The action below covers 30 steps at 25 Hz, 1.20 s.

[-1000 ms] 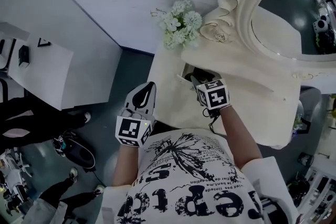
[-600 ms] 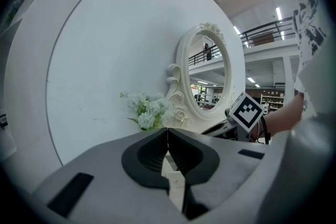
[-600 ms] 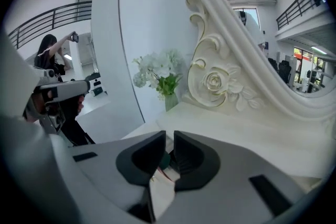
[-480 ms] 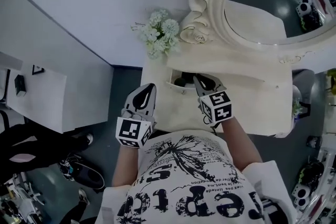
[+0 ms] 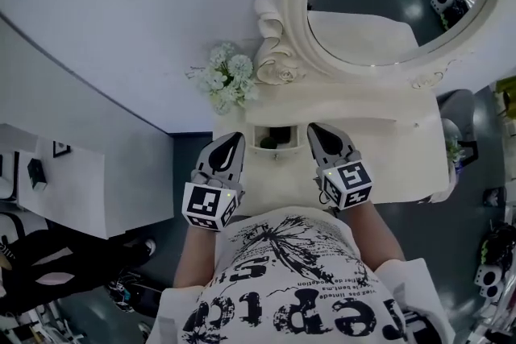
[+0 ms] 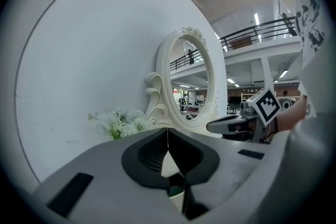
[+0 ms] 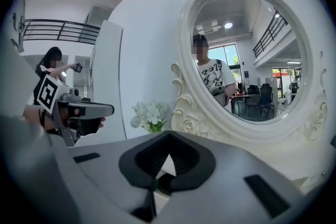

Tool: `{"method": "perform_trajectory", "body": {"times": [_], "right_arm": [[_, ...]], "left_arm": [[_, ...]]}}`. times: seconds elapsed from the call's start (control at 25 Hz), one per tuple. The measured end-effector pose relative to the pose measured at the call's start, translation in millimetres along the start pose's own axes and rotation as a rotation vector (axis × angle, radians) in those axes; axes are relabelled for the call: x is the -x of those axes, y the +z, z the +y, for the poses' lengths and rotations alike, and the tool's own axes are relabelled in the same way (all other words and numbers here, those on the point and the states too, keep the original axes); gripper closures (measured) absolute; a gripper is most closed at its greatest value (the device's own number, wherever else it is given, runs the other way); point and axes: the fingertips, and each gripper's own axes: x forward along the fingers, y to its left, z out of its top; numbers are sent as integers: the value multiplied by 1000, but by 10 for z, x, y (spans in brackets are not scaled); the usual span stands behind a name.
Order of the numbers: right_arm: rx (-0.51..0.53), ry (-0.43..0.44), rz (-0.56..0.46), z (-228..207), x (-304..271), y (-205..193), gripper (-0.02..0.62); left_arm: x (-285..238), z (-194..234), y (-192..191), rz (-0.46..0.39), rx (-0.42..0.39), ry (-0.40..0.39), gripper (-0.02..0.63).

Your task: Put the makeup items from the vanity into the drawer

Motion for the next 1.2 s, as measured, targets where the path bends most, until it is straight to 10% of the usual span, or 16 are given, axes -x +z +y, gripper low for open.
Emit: {"method": "perform_trajectory", "body": {"times": [1.2], "right_arm": [[27,-30,-72,-133,128,218,578]], "left_arm": [[-163,-28,145,-6,-9,14,586]]}}
